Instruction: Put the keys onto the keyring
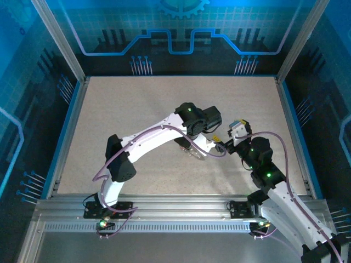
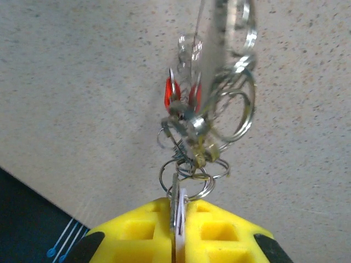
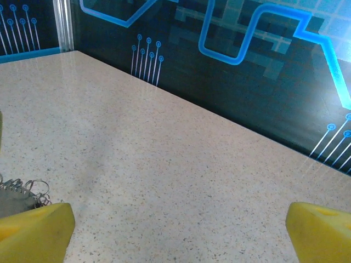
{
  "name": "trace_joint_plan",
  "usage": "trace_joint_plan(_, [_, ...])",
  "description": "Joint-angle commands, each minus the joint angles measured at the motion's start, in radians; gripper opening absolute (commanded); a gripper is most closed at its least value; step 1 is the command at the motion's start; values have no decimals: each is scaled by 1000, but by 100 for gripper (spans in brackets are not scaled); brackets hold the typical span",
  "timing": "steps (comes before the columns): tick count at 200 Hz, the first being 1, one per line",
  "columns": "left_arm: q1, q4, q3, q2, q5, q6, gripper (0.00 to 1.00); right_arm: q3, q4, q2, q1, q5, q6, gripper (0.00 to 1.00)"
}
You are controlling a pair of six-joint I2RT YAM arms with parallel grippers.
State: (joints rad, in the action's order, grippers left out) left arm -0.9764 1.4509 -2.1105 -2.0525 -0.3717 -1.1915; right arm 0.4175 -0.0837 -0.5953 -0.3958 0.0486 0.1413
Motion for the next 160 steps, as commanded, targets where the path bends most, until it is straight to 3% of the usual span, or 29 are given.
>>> trace_joint_plan(1, [10, 34, -8, -23, 64, 48, 0, -12, -19, 2, 18, 16, -22, 100])
trace_joint_plan(95, [88, -61, 2, -110, 81, -43, 0, -29, -45, -17, 17, 1, -42, 100])
trace_joint_plan(160, [90, -109, -131, -259, 64, -122, 2, -43, -32, -2, 17, 31, -94, 100])
